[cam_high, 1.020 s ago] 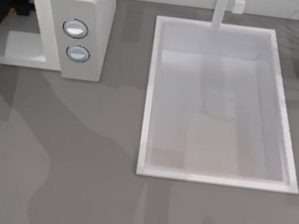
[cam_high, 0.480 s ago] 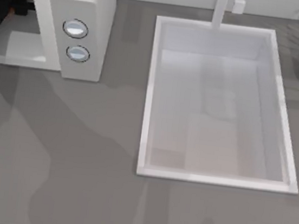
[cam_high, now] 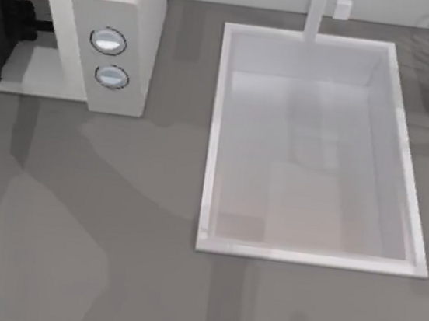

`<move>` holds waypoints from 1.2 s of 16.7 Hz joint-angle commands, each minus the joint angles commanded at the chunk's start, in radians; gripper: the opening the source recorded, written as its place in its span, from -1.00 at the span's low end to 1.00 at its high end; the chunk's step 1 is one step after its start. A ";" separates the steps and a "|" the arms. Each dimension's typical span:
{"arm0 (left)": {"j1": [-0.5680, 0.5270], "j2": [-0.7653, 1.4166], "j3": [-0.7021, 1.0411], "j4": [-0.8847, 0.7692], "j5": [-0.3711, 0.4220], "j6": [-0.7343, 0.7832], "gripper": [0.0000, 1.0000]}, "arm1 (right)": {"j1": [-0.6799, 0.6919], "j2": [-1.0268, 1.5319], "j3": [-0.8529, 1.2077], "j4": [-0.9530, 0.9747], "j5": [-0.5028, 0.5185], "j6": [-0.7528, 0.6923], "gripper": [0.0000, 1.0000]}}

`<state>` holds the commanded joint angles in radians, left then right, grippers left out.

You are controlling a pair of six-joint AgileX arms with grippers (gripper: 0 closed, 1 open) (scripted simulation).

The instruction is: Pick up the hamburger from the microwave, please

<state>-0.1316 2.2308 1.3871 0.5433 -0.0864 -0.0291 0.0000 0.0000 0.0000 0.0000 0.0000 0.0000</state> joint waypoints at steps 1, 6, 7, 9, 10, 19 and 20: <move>-0.044 -0.093 -0.077 -0.018 -0.042 -0.016 -1.00 | 0.000 0.000 0.000 0.000 0.000 0.000 1.00; -0.263 -0.544 -0.464 -0.110 -0.252 -0.097 -1.00 | 0.000 0.000 0.000 0.000 0.000 0.000 1.00; -0.302 -0.613 -0.530 -0.126 -0.289 -0.111 -1.00 | 0.000 0.000 0.000 0.000 0.000 0.000 1.00; -0.368 -0.719 -0.635 -0.154 -0.353 -0.135 -1.00 | 0.000 0.000 0.000 0.000 0.000 0.000 1.00; -0.394 -0.756 -0.672 -0.164 -0.377 -0.145 -1.00 | 0.000 0.000 0.000 0.000 0.000 0.000 1.00; -0.408 -0.769 -0.723 -0.157 -0.411 -0.155 -1.00 | 0.000 0.000 0.000 0.000 0.000 0.000 1.00; -0.409 -0.747 -0.729 -0.134 -0.412 -0.155 -1.00 | 0.000 0.000 0.000 0.000 0.000 0.000 1.00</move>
<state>-0.5411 1.4839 0.6581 0.4092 -0.4982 -0.1840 0.0000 0.0000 0.0000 0.0000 0.0000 0.0000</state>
